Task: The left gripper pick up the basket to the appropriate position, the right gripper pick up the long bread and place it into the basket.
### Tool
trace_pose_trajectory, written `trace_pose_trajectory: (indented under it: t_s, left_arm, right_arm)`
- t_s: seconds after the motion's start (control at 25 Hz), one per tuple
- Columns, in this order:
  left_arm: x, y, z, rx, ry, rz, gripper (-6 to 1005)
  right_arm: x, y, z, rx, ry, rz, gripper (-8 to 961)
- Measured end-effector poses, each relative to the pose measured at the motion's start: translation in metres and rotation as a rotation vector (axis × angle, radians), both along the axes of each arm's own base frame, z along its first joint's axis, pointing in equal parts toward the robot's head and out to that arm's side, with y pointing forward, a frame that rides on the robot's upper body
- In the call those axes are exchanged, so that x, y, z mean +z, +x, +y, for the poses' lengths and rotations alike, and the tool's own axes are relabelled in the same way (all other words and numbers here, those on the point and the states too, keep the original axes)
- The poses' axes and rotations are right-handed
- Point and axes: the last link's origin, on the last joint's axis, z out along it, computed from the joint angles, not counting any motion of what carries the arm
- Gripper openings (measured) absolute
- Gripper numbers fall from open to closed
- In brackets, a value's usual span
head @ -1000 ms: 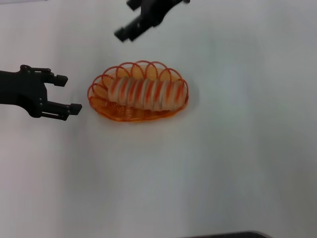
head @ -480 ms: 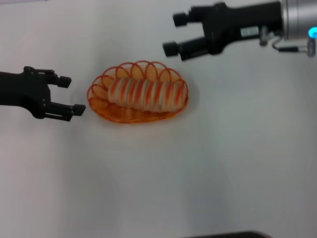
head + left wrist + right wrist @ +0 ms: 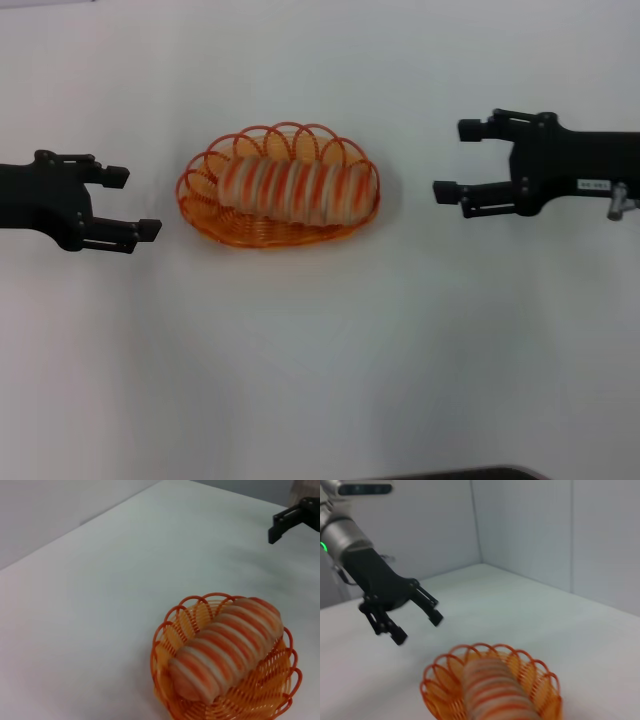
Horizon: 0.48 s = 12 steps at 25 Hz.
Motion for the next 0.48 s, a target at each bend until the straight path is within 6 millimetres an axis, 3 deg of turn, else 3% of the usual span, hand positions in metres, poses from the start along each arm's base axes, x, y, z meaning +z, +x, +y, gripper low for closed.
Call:
trace_pose_trajectory:
  t_s: [0.16, 0.48]
  left_arm:
    - [-0.004, -0.006, -0.005, 0.032, 0.018, -0.020, 849]
    - [-0.009, -0.010, -0.011, 0.071, 0.033, -0.055, 848]
  right_arm:
    - [0.004, 0.016, -0.013, 0.018, 0.066, -0.008, 958]
    - [0.003, 0.021, -0.029, 0.048, 0.061, 0.011, 957]
